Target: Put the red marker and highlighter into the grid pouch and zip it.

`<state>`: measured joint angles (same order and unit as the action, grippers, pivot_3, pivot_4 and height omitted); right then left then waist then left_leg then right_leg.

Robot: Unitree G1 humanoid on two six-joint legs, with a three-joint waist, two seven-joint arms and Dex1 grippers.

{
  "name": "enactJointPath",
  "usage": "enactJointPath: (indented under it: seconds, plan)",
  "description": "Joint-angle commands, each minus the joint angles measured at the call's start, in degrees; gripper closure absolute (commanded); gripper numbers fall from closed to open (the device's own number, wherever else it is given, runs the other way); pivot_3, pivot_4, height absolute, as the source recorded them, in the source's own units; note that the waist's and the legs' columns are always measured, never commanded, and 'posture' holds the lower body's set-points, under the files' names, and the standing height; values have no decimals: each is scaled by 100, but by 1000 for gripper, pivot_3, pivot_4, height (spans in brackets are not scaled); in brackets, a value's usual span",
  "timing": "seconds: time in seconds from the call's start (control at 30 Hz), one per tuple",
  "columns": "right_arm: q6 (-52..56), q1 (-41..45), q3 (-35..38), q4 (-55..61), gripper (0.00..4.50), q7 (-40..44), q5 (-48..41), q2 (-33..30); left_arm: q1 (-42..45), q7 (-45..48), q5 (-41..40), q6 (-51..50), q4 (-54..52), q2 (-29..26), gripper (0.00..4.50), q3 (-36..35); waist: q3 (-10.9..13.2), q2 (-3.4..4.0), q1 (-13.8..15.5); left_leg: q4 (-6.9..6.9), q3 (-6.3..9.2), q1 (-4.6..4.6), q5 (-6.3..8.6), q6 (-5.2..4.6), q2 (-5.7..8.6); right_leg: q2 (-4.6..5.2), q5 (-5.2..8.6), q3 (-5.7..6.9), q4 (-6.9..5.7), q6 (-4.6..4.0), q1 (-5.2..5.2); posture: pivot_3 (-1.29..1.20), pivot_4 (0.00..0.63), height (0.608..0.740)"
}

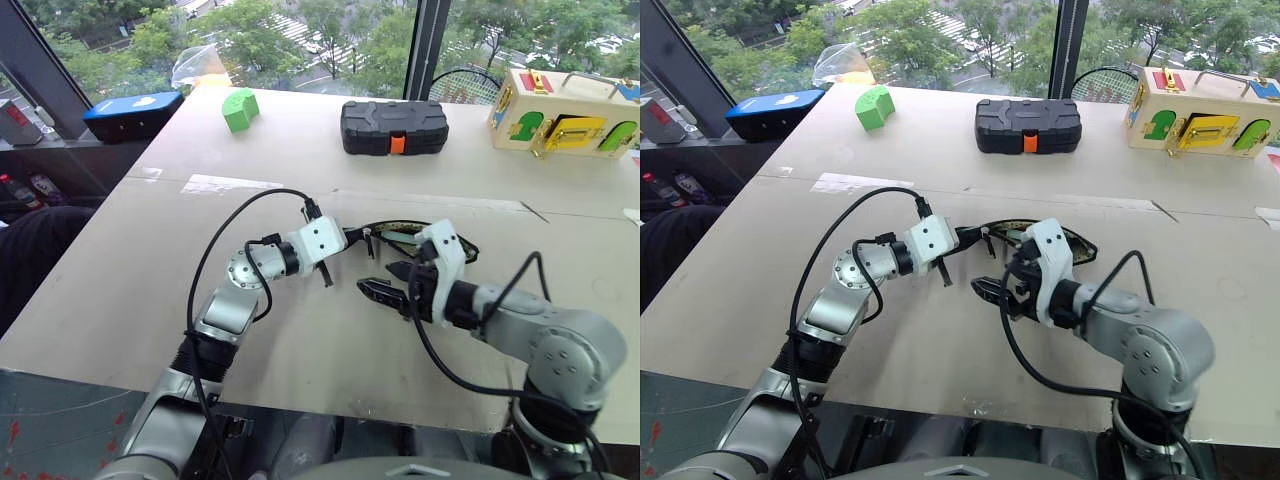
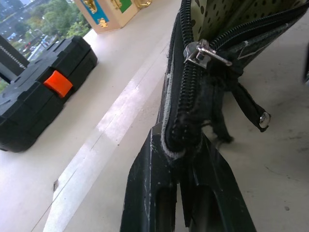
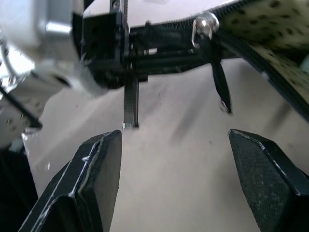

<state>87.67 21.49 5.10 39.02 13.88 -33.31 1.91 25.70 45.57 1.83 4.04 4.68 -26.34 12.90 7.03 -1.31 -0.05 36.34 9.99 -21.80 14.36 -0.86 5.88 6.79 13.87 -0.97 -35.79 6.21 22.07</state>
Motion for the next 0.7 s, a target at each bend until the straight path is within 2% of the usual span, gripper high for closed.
enactJointPath:
  seconds: [0.03,0.1,0.2,0.4,0.53,0.7]
  plan:
    - [-490,189,-64,-240,965,-193,143,166,120,88,-137,46,-345,-47,4500,-90,-1,0,-28,-2,0,0,0,0,0,0,0,0,-1,0,1,0,150,740]
    - [-703,269,-127,-426,965,-251,222,193,143,120,-127,61,-354,-57,4500,-76,0,0,-43,-3,1,1,0,0,0,0,0,3,-1,0,1,0,150,740]
    - [-1045,376,-171,-685,1647,-372,338,249,174,131,-103,58,-380,-44,4500,-63,0,1,-76,-3,-1,0,0,0,-1,0,0,2,-3,0,5,0,150,740]
    - [-1258,379,-314,-800,4440,-334,299,143,179,118,-94,51,-409,-50,4500,-69,0,1,-87,-6,-2,0,0,1,-3,-2,0,2,-4,0,8,0,150,740]
    - [-1280,328,-223,-677,4440,-378,240,133,139,88,-48,65,-420,-73,4500,-69,0,1,-83,-6,-3,0,0,1,-3,-1,0,2,-4,0,8,0,150,740]
    - [-906,106,316,-85,4440,-484,23,9,170,-26,89,92,-300,-155,4500,-123,0,2,-77,-6,-1,-1,0,0,-3,-2,0,3,-4,0,8,0,150,740]
